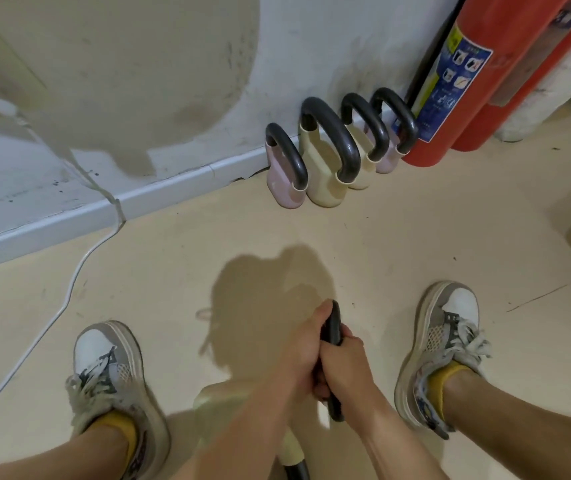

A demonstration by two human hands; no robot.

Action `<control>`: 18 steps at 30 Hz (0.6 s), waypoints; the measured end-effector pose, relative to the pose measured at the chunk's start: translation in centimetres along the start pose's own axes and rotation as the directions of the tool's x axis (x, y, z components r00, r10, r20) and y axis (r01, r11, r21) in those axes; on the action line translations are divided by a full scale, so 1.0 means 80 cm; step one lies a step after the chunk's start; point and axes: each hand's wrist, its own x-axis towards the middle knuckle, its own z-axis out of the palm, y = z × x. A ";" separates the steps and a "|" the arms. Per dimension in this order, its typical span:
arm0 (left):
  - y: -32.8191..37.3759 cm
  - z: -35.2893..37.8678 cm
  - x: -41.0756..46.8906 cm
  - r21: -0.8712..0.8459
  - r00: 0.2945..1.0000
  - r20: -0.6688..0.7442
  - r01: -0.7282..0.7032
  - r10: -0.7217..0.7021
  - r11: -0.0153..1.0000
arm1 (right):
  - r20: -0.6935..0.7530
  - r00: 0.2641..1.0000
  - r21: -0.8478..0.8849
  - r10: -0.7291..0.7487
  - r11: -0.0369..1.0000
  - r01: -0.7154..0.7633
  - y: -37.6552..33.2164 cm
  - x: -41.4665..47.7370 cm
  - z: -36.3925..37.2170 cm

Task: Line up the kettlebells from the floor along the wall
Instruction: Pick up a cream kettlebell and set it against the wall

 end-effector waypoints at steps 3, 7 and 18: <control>0.018 -0.009 0.001 -0.114 1.000 0.002 0.029 -0.029 0.993 | 0.040 0.999 -0.200 0.032 0.979 -0.023 -0.024 0.017 0.012; 0.041 -0.020 0.013 -0.132 0.999 0.043 -0.004 0.010 0.991 | 0.037 0.998 -0.234 0.053 0.971 -0.043 -0.043 0.036 0.026; 0.203 -0.057 0.052 0.009 0.962 -0.027 -0.271 0.271 0.963 | 0.287 0.951 -0.310 -0.117 0.928 0.208 -0.154 0.130 0.105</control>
